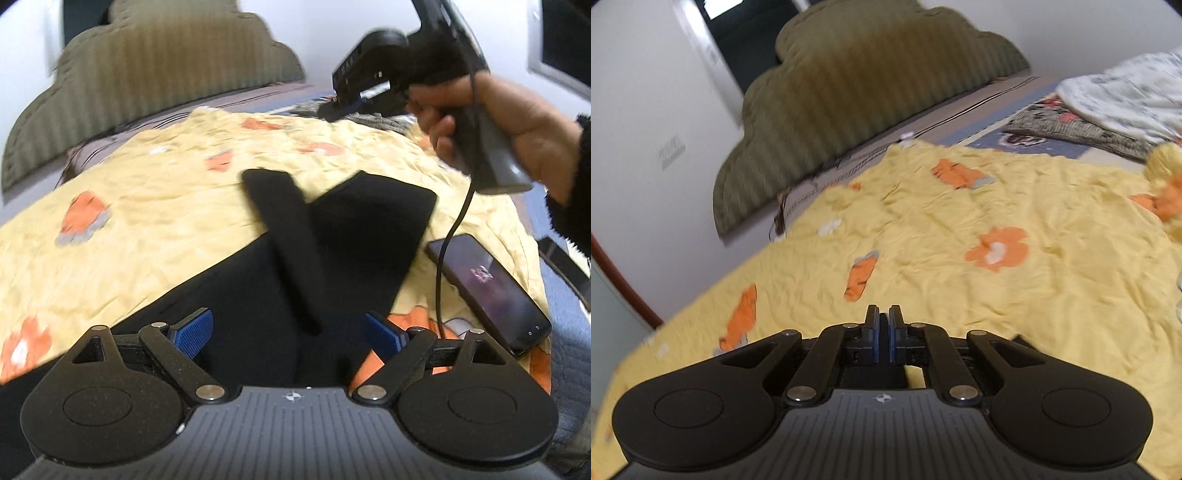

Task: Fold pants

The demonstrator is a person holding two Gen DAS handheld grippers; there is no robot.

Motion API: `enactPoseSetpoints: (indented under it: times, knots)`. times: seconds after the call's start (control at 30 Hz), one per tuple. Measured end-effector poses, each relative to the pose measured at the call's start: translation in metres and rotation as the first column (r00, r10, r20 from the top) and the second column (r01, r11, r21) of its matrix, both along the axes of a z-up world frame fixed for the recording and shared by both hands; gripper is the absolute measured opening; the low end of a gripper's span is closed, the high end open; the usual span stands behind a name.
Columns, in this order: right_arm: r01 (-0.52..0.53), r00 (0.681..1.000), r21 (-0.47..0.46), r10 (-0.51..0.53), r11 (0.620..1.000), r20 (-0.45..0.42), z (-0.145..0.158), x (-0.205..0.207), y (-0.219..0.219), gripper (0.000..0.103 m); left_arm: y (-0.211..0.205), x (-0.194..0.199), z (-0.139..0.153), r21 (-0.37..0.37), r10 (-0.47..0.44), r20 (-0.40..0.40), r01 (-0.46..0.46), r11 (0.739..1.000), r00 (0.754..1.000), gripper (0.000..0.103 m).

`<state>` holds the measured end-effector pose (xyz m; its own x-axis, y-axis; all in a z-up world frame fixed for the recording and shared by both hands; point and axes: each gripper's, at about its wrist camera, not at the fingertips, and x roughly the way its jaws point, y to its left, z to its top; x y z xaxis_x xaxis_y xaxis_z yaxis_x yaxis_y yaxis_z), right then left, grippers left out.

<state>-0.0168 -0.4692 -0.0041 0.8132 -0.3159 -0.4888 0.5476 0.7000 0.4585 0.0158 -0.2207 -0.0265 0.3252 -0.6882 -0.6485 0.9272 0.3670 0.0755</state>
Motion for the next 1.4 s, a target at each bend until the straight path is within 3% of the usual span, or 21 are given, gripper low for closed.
enactPoseSetpoints:
  times: [0.1,0.17,0.2,0.27,0.3,0.33,0.5,0.7,0.73,0.8,0.83,0.97,1.1,1.3,1.4]
  knots:
    - [-0.063,0.998,0.056,0.063,0.996,0.009,-0.004,-0.01,-0.01,0.005,-0.018,-0.013,-0.008,0.04,-0.026,0.056,0.024,0.999,0.998,0.089]
    - [-0.127,0.992,0.158,0.122,0.979,0.039,-0.015,-0.006,-0.016,0.007,-0.024,-0.016,-0.014,0.054,-0.023,0.071,0.019,0.998,0.997,0.089]
    - [-0.147,0.989,0.21,0.139,0.967,0.051,-0.022,-0.001,-0.02,0.012,-0.026,-0.016,-0.016,0.059,-0.02,0.068,0.016,0.998,0.997,0.089]
    - [-0.143,0.99,0.282,0.137,0.949,0.041,-0.037,0.013,-0.027,0.034,-0.028,-0.016,-0.018,0.068,-0.005,0.068,0.001,0.998,0.998,0.089]
    - [-0.131,0.991,0.292,0.128,0.947,0.029,-0.043,0.02,-0.03,0.062,-0.028,-0.016,-0.019,0.071,0.007,0.072,-0.013,0.997,0.997,0.089]
    - [-0.115,0.993,0.299,0.112,0.947,0.027,-0.05,0.025,-0.034,0.075,-0.027,-0.016,-0.019,0.072,0.016,0.073,-0.021,0.997,0.997,0.09]
    - [-0.11,0.993,0.376,0.087,0.92,0.078,-0.073,0.045,-0.056,0.075,-0.016,-0.009,-0.018,0.081,0.043,0.063,-0.048,0.996,0.997,0.09]
    - [-0.115,0.993,0.446,0.12,0.887,0.017,-0.086,0.086,-0.057,0.075,-0.01,-0.004,-0.02,0.077,0.071,0.027,-0.073,0.994,0.997,0.09]
    - [-0.155,0.988,0.434,0.148,0.888,0.05,-0.077,0.089,-0.051,0.075,-0.01,-0.003,-0.02,0.078,0.075,0.027,-0.077,0.994,0.997,0.09]
    - [-0.276,0.959,0.34,0.236,0.899,0.155,-0.052,0.091,-0.037,0.074,-0.009,-0.001,-0.021,0.083,0.082,0.031,-0.084,0.993,0.996,0.09]
    - [-0.298,0.951,0.279,0.261,0.913,0.165,-0.04,0.091,-0.03,0.073,-0.009,0.0,-0.022,0.086,0.088,0.031,-0.09,0.992,0.996,0.09]
    - [-0.252,0.967,0.172,0.254,0.952,0.008,-0.028,0.097,-0.022,0.074,-0.008,0.006,-0.024,0.08,0.102,-0.011,-0.1,0.992,0.995,0.09]
    - [-0.294,0.954,0.249,0.301,0.923,0.009,-0.047,0.096,-0.024,0.074,-0.007,0.009,-0.028,0.075,0.101,-0.045,-0.097,0.992,0.994,0.09]
    - [-0.252,0.959,0.303,0.28,0.919,-0.052,-0.065,0.094,-0.021,0.074,-0.005,0.009,-0.028,0.069,0.092,-0.035,-0.089,0.994,0.995,0.091]
    - [-0.264,0.957,0.379,0.29,0.887,-0.013,-0.076,0.094,-0.026,0.074,-0.005,0.011,-0.029,0.063,0.097,-0.043,-0.095,0.994,0.994,0.091]
